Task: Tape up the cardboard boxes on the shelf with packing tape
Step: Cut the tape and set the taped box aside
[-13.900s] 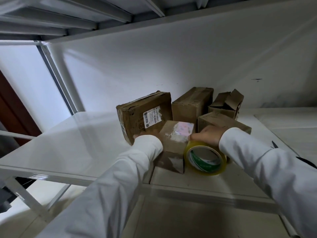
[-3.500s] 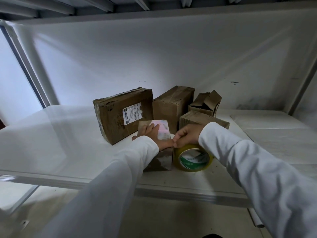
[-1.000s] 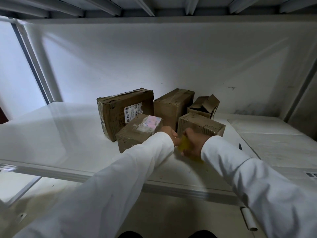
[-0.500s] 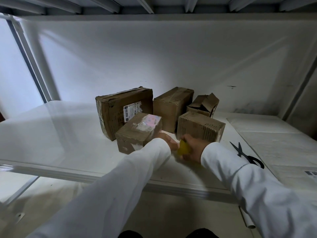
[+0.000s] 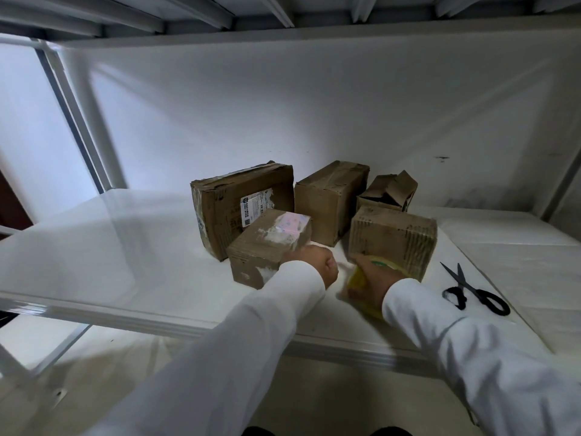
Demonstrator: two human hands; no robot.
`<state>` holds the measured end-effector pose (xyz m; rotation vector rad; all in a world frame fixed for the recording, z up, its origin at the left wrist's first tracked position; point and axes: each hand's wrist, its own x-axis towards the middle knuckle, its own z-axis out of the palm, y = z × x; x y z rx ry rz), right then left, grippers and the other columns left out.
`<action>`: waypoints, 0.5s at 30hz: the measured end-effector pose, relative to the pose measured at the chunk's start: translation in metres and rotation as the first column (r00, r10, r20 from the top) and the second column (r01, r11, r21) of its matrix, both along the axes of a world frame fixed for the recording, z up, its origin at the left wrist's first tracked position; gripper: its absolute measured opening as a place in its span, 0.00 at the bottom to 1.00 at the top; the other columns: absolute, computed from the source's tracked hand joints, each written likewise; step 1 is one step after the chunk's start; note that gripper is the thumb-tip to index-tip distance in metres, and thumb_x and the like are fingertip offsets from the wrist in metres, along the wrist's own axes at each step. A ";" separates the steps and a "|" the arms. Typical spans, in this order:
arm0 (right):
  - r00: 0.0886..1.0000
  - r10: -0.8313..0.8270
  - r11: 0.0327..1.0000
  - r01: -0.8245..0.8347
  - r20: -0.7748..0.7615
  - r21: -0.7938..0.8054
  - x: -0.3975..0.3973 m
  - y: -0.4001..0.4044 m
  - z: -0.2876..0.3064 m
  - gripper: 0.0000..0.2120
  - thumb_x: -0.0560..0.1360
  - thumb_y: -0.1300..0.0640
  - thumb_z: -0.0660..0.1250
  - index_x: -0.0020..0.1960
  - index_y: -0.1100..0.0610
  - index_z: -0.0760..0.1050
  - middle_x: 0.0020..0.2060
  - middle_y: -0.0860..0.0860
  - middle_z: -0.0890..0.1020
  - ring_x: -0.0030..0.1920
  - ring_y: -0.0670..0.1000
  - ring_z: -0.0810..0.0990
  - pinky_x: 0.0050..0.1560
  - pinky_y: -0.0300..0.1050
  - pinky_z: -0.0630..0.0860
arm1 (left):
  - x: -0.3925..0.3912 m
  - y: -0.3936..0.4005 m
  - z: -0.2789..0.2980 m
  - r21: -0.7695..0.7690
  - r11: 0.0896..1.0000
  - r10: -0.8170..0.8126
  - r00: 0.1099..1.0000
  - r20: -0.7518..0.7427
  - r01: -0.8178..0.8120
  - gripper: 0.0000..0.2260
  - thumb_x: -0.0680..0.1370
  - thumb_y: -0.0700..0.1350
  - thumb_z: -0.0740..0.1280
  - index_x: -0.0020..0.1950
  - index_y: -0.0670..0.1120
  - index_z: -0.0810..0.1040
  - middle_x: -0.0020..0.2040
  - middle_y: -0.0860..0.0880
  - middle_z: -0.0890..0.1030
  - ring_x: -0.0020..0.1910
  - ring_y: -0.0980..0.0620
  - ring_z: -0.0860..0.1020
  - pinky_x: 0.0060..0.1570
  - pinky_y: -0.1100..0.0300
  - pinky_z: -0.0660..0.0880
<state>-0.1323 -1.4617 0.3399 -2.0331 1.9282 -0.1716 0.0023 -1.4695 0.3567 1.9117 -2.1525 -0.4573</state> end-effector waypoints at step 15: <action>0.969 0.088 0.988 -0.055 0.233 -0.147 -0.009 -0.011 0.004 0.06 0.78 0.52 0.62 0.43 0.45 0.74 0.49 0.50 0.79 0.48 0.54 0.76 0.50 0.42 0.70 | 0.014 -0.003 -0.014 -0.119 0.993 -0.005 0.982 -0.190 -0.017 0.10 0.77 0.44 0.61 0.38 0.55 0.73 0.45 0.53 0.79 0.50 0.48 0.78 0.53 0.57 0.75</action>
